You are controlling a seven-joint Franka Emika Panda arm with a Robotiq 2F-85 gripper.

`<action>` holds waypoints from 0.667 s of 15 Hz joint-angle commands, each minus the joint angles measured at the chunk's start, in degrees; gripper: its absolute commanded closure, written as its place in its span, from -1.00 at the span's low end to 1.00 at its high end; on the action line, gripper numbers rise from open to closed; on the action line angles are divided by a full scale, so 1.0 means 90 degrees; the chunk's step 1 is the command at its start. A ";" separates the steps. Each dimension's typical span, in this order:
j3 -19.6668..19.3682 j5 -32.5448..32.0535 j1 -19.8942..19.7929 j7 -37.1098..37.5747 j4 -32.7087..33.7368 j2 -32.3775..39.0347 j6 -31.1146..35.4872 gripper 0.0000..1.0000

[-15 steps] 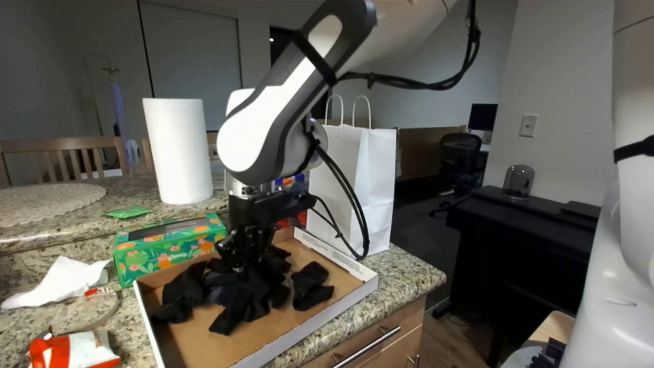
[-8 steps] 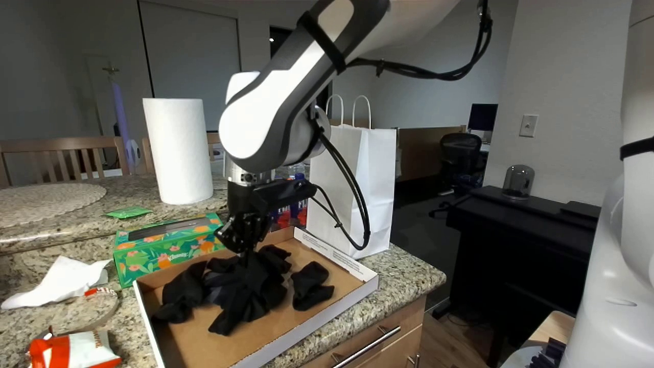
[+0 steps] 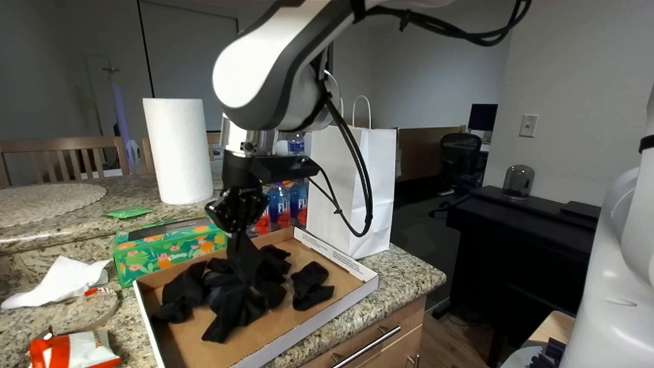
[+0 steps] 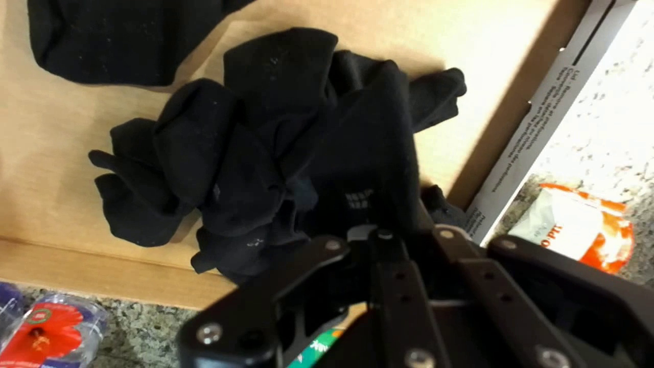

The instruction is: Place the black socks inside the white bag

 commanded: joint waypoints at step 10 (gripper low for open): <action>-0.0209 -0.0099 -0.0104 -0.0170 0.0387 -0.1639 -0.1366 0.81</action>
